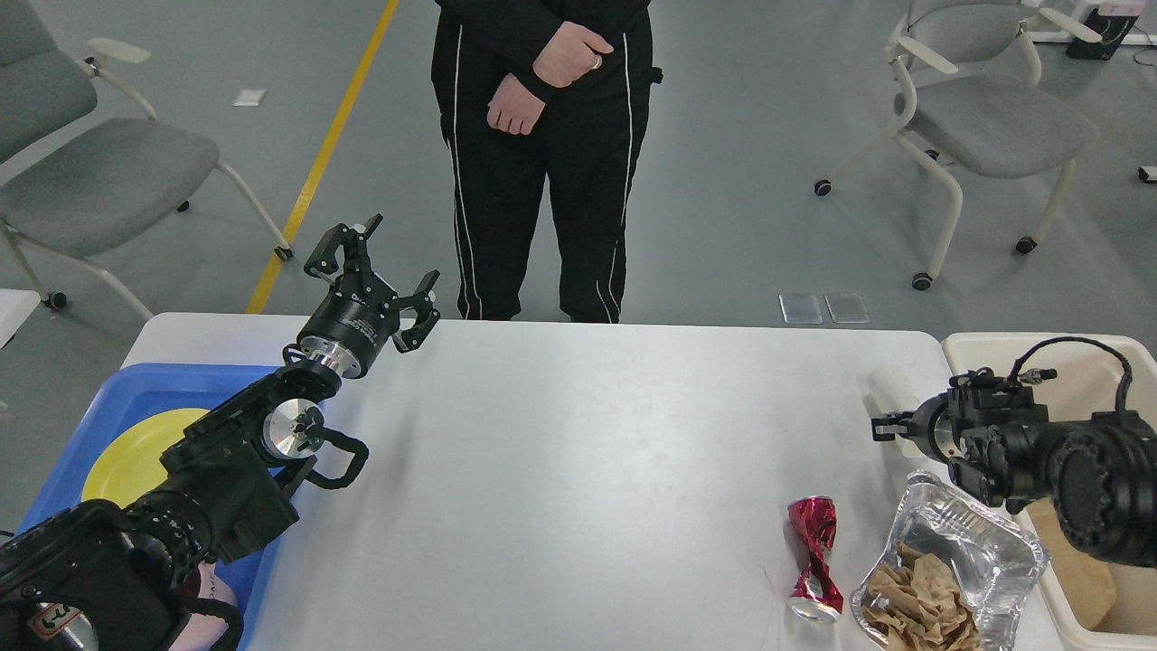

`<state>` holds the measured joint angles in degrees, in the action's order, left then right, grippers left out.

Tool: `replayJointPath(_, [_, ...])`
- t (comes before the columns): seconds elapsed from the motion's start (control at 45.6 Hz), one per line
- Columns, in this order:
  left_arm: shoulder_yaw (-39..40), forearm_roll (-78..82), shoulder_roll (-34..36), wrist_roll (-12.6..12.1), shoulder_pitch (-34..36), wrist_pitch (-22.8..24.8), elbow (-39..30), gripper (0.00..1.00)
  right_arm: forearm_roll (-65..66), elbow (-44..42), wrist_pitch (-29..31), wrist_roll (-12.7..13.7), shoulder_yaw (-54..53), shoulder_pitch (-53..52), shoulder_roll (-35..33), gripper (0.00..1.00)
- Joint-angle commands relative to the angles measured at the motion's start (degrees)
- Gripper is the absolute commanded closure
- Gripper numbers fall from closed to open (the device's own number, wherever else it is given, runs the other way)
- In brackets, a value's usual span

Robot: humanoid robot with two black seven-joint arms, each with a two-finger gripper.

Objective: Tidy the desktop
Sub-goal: 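Carry the second cup with the right gripper into the bin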

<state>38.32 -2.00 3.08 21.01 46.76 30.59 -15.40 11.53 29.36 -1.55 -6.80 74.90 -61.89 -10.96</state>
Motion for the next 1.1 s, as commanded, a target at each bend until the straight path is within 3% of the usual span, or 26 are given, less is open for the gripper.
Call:
replayJointPath(0.0, [0.00, 0.06, 0.00, 0.00, 0.00, 0.00, 0.02, 0.04, -0.01, 7.80, -0.04, -0.32, -0.54, -7.62, -1.52, 1.00])
replayJointPath(0.197, [0.00, -0.02, 0.00, 0.00, 0.00, 0.00, 0.02, 0.04, -0.01, 29.33, 0.40, -2.25, -2.66, -27.65, -11.09, 1.00])
replayJointPath(0.438, [0.00, -0.03, 0.00, 0.00, 0.00, 0.00, 0.02, 0.04, -0.01, 38.93, 1.55, -2.70, -2.48, -42.34, -17.69, 1.00])
replayJointPath(0.635, [0.00, -0.03, 0.00, 0.00, 0.00, 0.00, 0.02, 0.04, -0.10, 39.37, 5.76, -2.78, -2.66, -50.26, -20.59, 1.00])
replayJointPath(0.789, [0.00, 0.06, 0.00, 0.00, 0.00, 0.00, 0.02, 0.04, -0.01, 38.06, 5.94, -2.70, -3.27, -49.30, -21.38, 1.00])
replayJointPath(1.074, [0.00, -0.03, 0.00, 0.00, 0.00, 0.00, 0.02, 0.04, -1.07, 17.77, 5.15, -2.52, -4.24, -27.08, -22.09, 1.00])
